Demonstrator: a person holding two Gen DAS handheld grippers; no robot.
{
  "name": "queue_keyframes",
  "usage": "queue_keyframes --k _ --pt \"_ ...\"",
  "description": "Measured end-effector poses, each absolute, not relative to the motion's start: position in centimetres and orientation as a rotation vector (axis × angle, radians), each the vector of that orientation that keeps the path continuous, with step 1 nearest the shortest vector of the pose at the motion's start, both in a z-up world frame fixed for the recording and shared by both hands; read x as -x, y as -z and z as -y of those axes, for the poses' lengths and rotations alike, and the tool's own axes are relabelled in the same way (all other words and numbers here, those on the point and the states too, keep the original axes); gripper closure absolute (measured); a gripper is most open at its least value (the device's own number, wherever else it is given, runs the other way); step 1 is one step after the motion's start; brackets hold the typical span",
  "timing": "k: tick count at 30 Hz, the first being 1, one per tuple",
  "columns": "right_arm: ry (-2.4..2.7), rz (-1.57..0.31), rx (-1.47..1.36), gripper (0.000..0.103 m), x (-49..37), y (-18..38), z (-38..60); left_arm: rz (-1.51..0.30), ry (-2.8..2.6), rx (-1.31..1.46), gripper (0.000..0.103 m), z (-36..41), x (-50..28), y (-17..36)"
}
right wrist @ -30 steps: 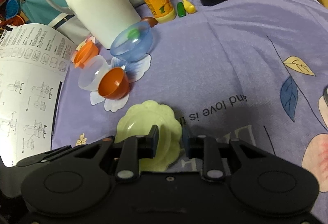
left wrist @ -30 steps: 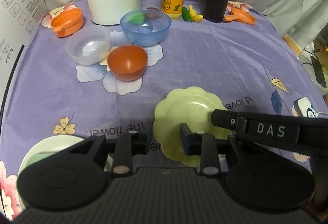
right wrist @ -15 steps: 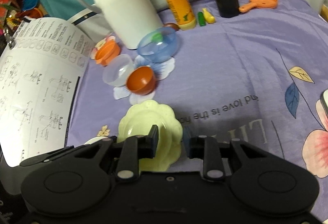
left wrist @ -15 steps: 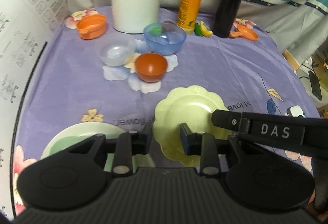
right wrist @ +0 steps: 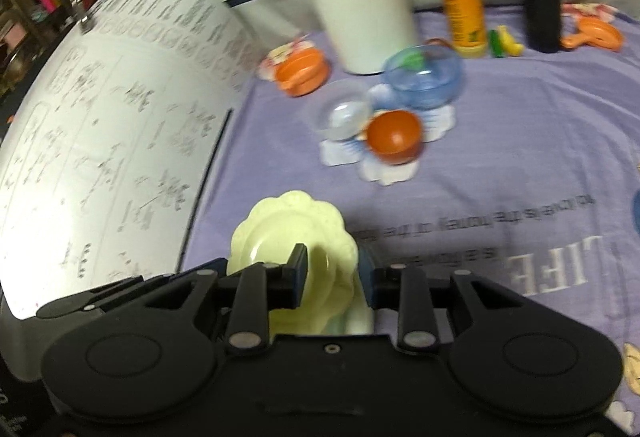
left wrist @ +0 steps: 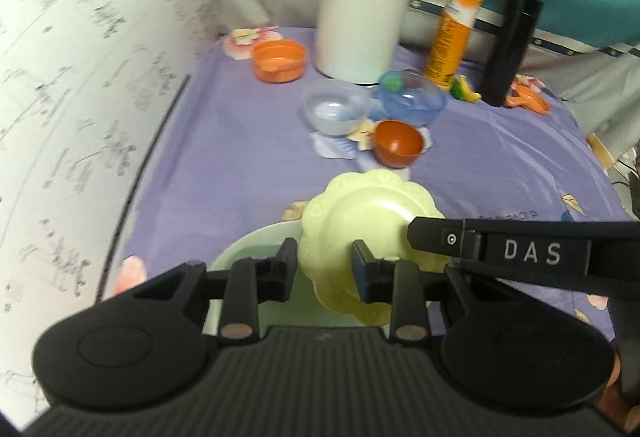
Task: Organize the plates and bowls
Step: 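Carry the yellow plate with both tools and lower it onto the green plate, then open both tools to release the yellow plate on the stack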
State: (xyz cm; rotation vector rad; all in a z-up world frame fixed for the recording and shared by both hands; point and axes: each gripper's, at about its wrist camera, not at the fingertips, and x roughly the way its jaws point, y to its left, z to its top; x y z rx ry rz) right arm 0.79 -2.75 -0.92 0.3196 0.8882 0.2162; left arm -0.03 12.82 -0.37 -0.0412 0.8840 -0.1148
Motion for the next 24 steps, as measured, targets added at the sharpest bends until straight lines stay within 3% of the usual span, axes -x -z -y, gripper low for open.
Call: queue_keyframes --k 24 --pt "-0.247 -1.054 -0.247 0.069 -0.8 6.0 -2.1 -0.999 0.118 0.069 0.075 -16.5 1.7 5.5"
